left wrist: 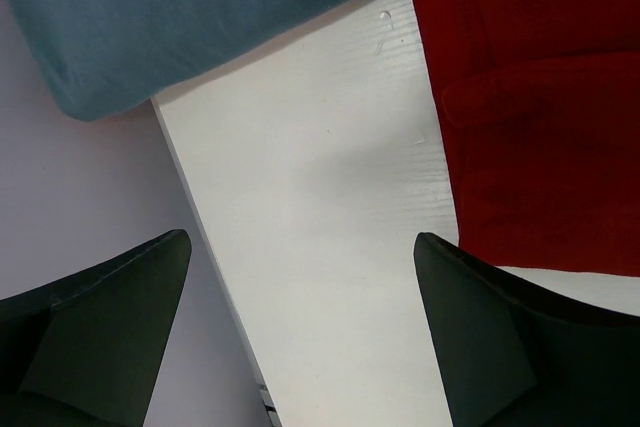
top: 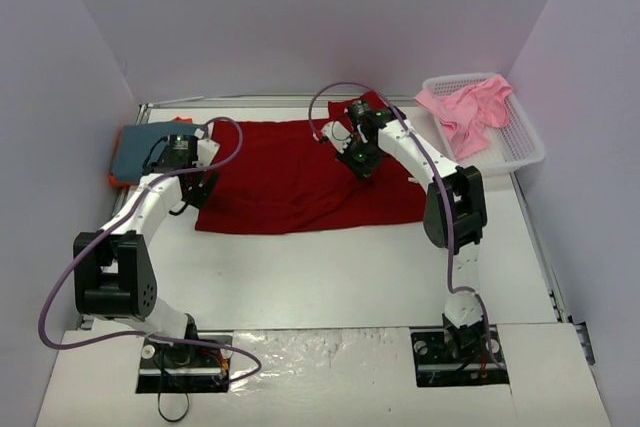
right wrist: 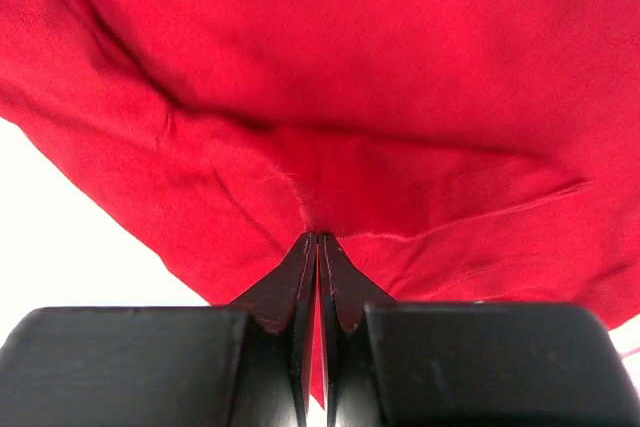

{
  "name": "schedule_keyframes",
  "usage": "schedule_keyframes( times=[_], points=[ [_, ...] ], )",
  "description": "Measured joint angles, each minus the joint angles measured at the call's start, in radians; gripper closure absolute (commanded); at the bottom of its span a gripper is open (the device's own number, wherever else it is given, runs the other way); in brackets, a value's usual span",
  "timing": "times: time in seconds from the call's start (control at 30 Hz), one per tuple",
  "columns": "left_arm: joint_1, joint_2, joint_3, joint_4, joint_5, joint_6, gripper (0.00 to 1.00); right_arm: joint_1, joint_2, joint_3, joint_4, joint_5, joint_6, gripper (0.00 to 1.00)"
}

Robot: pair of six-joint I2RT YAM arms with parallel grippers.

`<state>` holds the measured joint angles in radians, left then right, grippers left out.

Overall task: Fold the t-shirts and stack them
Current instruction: Fold the flattened tshirt in 1/3 of the way

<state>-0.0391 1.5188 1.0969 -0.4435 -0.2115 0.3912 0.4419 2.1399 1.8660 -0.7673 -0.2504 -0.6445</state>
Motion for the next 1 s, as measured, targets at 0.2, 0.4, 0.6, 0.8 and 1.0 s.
schedule_keyframes(
  times=[0.2, 0.4, 0.6, 0.8, 1.0],
  points=[
    [0.0, -0.008, -0.018, 0.006, -0.005, 0.0, 0.06, 0.026, 0.069, 0.166, 0.002, 0.0, -0.008, 0.9],
    [0.0, -0.008, -0.036, 0.006, -0.018, -0.002, 0.06, 0.035, 0.246, 0.247, 0.034, 0.011, -0.014, 0.69],
    [-0.001, -0.024, -0.037, 0.0, -0.03, -0.006, 0.06, 0.03, 0.216, 0.154, 0.096, 0.031, -0.006, 0.61],
    [-0.031, -0.123, -0.037, 0.0, -0.052, 0.0, 0.06, 0.007, -0.039, -0.087, 0.182, 0.084, 0.018, 0.53],
    [-0.056, -0.215, -0.037, -0.007, -0.009, 0.004, 0.01, -0.018, -0.299, -0.254, 0.253, 0.108, 0.055, 0.74]
  ],
)
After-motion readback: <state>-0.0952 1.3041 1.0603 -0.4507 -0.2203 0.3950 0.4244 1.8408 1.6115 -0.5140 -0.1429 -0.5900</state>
